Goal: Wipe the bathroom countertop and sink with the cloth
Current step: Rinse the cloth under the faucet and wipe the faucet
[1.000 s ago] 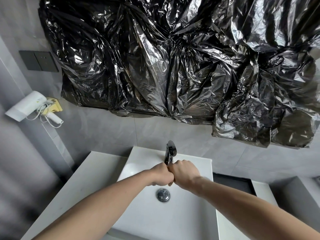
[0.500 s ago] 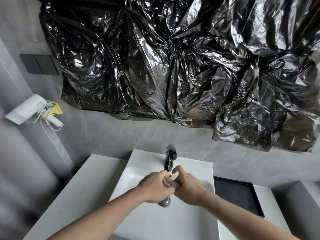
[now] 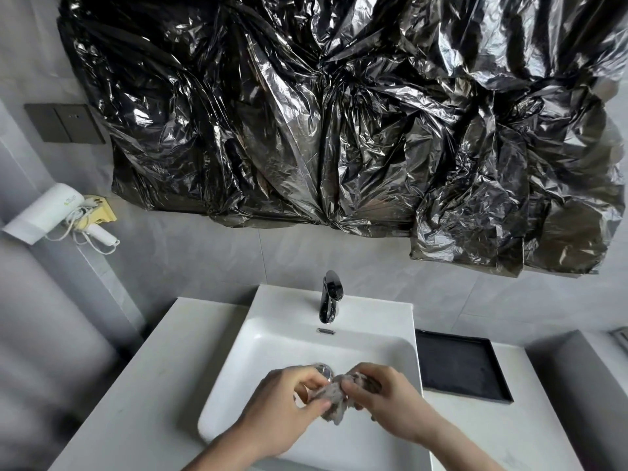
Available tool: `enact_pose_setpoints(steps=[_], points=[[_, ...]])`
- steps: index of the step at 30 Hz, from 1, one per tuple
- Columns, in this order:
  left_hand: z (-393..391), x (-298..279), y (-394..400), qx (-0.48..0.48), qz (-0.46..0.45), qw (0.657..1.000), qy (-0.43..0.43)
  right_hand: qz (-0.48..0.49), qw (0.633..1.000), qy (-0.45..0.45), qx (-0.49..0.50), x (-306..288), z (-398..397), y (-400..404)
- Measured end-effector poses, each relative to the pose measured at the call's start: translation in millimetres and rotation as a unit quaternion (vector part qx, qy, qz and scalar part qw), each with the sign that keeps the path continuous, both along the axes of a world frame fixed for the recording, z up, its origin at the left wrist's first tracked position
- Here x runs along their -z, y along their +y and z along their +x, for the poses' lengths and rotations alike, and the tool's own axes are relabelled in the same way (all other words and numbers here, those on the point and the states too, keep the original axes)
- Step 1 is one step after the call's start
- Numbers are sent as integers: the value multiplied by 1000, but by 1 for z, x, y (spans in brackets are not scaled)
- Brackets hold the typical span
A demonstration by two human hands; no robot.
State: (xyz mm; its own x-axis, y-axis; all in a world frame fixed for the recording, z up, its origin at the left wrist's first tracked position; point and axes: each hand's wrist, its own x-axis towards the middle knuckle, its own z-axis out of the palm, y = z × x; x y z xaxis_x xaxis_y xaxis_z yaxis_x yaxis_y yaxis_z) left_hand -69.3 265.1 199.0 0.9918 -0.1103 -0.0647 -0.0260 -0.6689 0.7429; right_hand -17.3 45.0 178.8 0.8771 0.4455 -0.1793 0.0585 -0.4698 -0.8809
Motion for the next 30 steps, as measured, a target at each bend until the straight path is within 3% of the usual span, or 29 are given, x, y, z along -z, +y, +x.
enact_pose_setpoints(steps=[2,5,9,14,20,22,25,27,30], points=[[-6,1,3,-14,28,999,-37,-17,1000,-6,2,1,-9,-1],[-16,2,6,-42,-6,998,-54,8,1000,25,-12,4,-20,-3],[-26,4,9,-83,-75,991,-72,60,993,25,99,16,-29,-5],[-34,3,16,-112,-133,983,-58,164,972,71,150,15,-36,-9],[-32,19,36,-167,-155,973,-33,166,971,40,167,4,-42,-19],[-35,23,41,-136,-143,980,19,180,973,38,139,-5,-45,-19],[-46,25,42,-46,-53,989,130,167,982,17,91,-15,-50,-17],[-50,23,33,-23,-24,990,140,168,982,20,77,-23,-53,-11],[-50,12,8,-33,-96,988,116,185,981,16,56,-33,-59,-2]])
